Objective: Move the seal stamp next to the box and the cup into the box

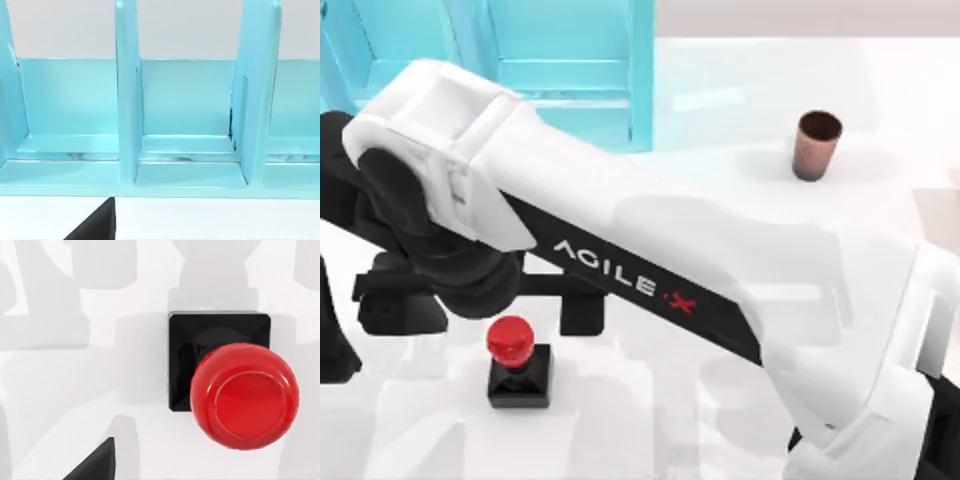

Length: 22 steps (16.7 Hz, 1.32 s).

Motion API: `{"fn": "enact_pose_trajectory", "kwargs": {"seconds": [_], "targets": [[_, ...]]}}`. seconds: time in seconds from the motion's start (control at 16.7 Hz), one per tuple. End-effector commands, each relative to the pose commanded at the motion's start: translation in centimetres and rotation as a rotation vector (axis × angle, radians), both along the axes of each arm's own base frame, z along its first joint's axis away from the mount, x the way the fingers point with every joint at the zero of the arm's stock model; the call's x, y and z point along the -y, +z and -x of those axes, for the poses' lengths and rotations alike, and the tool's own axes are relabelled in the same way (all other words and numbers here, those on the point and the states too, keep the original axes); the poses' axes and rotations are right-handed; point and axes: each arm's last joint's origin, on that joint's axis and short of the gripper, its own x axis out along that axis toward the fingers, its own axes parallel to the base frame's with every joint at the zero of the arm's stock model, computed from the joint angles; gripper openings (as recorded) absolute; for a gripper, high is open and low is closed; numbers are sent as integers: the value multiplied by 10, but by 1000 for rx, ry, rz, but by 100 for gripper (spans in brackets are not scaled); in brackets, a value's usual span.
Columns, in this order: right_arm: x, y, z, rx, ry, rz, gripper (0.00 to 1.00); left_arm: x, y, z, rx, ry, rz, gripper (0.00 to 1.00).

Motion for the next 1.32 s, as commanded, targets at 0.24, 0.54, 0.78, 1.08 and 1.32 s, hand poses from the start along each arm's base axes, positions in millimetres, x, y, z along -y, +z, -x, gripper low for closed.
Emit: {"fn": "enact_pose_trajectory", "kwargs": {"seconds": [0.24,0.54,0.78,1.08,1.32], "targets": [[0,-5,-4,3,0,-7,100,0,0,0,0,0,0,100],[-2,-48,-13,-3,0,6,100,0,0,0,0,0,0,100],[0,-76,-16,0,0,1,100,0,0,0,0,0,0,100],[0,-78,-16,0,0,0,100,0,0,0,0,0,0,100],[0,-78,-16,0,0,0,70,0,0,0,0,0,0,100]]}}
